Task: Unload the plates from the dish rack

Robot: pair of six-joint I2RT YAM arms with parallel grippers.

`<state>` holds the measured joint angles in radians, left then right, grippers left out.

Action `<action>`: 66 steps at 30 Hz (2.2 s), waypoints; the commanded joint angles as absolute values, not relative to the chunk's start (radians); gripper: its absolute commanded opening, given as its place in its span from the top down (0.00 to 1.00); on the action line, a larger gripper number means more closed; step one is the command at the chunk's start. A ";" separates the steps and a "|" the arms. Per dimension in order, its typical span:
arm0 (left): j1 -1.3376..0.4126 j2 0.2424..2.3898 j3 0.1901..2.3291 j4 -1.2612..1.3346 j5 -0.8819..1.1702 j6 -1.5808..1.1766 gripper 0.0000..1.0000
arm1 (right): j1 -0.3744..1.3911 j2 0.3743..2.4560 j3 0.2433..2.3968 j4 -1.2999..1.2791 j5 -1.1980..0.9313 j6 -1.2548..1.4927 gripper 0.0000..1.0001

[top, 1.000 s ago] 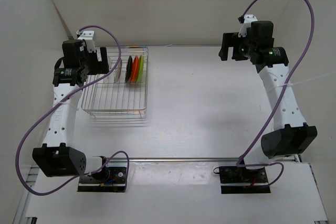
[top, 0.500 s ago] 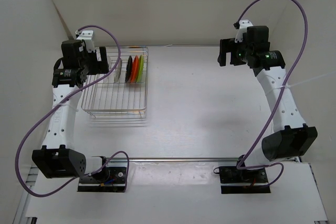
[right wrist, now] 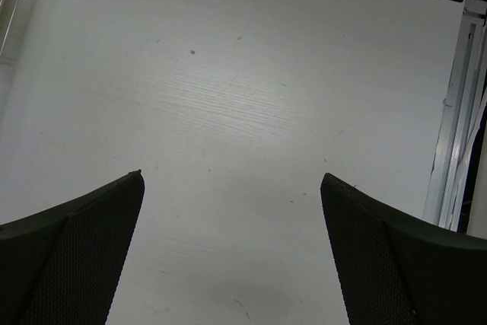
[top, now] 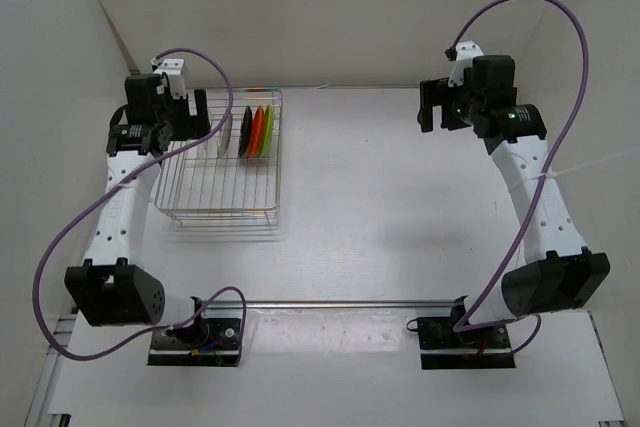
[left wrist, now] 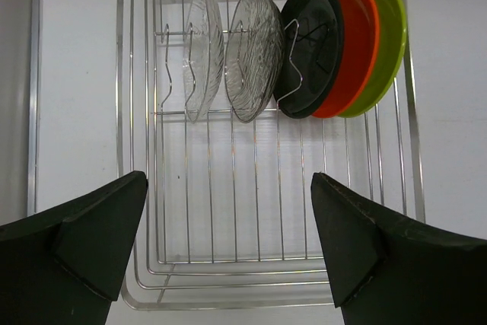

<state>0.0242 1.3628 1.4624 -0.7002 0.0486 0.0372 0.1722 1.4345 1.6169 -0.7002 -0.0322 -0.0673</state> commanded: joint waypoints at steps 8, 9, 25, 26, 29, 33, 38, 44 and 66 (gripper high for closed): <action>0.021 1.489 1.503 -0.638 0.052 0.055 0.00 | 0.176 1.405 1.594 -0.638 -0.026 -0.077 0.00; 0.021 1.499 1.512 -0.638 0.052 0.067 0.00 | 0.176 1.405 1.594 -0.638 -0.026 -0.077 0.00; 0.101 1.831 1.732 -0.621 0.126 0.124 0.06 | 0.176 1.405 1.563 -0.638 -0.006 -0.106 0.00; 0.101 1.844 1.732 -0.621 0.126 0.124 0.06 | 0.176 1.405 1.554 -0.638 0.003 -0.115 0.00; 0.101 1.891 1.778 -0.656 0.146 0.133 0.13 | 0.176 1.405 1.554 -0.638 0.012 -0.115 0.00; 0.101 1.931 1.802 -0.676 0.146 0.133 0.18 | 0.176 1.405 1.554 -0.638 0.012 -0.115 0.00; 0.101 1.954 1.827 -0.687 0.156 0.133 0.24 | 0.176 1.405 1.545 -0.638 0.021 -0.115 0.00; 0.101 1.976 1.836 -0.696 0.156 0.133 0.32 | 0.176 1.405 1.545 -0.638 0.021 -0.115 0.00; 0.081 1.996 1.835 -0.706 0.135 0.133 0.88 | 0.176 1.405 1.526 -0.629 0.066 -0.115 0.00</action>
<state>0.0757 2.0075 1.8103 -0.7048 0.1692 0.1211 0.1726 1.4322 1.5349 -0.6716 0.0502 -0.1089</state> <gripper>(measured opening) 0.202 0.998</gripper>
